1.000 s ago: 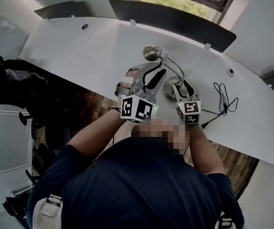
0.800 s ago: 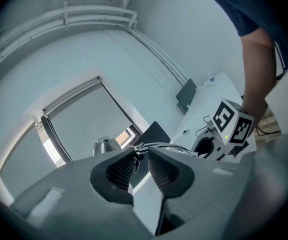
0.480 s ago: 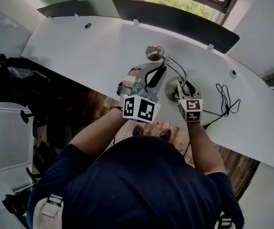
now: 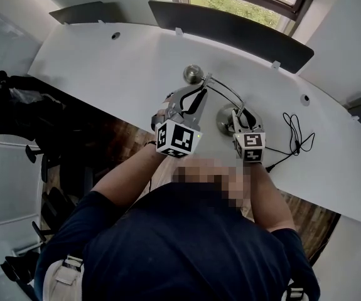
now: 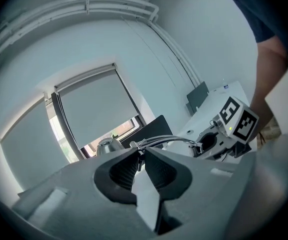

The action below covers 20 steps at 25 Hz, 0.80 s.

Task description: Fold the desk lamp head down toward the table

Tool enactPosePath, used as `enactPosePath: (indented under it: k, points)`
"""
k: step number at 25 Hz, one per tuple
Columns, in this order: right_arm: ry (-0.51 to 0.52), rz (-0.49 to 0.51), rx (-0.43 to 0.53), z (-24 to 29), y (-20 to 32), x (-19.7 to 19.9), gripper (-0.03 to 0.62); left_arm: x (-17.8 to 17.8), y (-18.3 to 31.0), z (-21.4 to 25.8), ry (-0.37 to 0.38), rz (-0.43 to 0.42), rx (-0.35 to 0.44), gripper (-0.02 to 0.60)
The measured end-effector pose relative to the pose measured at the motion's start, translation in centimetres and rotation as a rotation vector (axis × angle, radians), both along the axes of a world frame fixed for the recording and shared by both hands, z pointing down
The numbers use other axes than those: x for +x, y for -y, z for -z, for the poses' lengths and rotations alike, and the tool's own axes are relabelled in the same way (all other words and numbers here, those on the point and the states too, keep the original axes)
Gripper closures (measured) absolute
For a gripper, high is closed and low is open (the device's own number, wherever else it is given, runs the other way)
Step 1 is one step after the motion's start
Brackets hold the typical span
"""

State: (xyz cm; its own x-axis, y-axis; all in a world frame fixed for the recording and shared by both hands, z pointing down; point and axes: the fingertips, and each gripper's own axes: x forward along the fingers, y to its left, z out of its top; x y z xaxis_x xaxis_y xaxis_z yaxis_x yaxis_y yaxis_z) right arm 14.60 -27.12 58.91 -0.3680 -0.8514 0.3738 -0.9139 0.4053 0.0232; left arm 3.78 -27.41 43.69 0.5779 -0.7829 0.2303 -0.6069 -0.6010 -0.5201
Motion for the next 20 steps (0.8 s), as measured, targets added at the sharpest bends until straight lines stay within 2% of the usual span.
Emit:
enactPosePath:
  k: [3, 6, 10, 13, 16, 20]
  points:
    - [-0.002, 0.001, -0.001, 0.0, 0.0, 0.0, 0.471, -0.8, 0.5, -1.1, -0.049, 0.028, -0.058, 0.534]
    - [-0.005, 0.001, 0.001, 0.1, 0.0, 0.0, 0.471, -1.9, 1.3, -3.6, -0.075, 0.073, -0.148, 0.534]
    - [-0.009, 0.005, -0.003, -0.1, 0.1, 0.2, 0.471, -2.4, 2.0, -6.2, -0.109, 0.108, -0.217, 0.534]
    - [-0.011, 0.008, -0.008, -0.1, 0.1, 0.0, 0.471, -2.7, 2.3, -8.6, -0.134, 0.127, -0.302, 0.535]
    - [-0.012, 0.011, -0.015, -0.1, 0.1, -0.1, 0.47, -2.6, 2.4, -10.5, -0.141, 0.148, -0.376, 0.535]
    - [-0.02, 0.015, -0.022, -0.1, 0.2, -0.1, 0.47, -2.1, 2.4, -12.7, -0.11, 0.141, -0.424, 0.534]
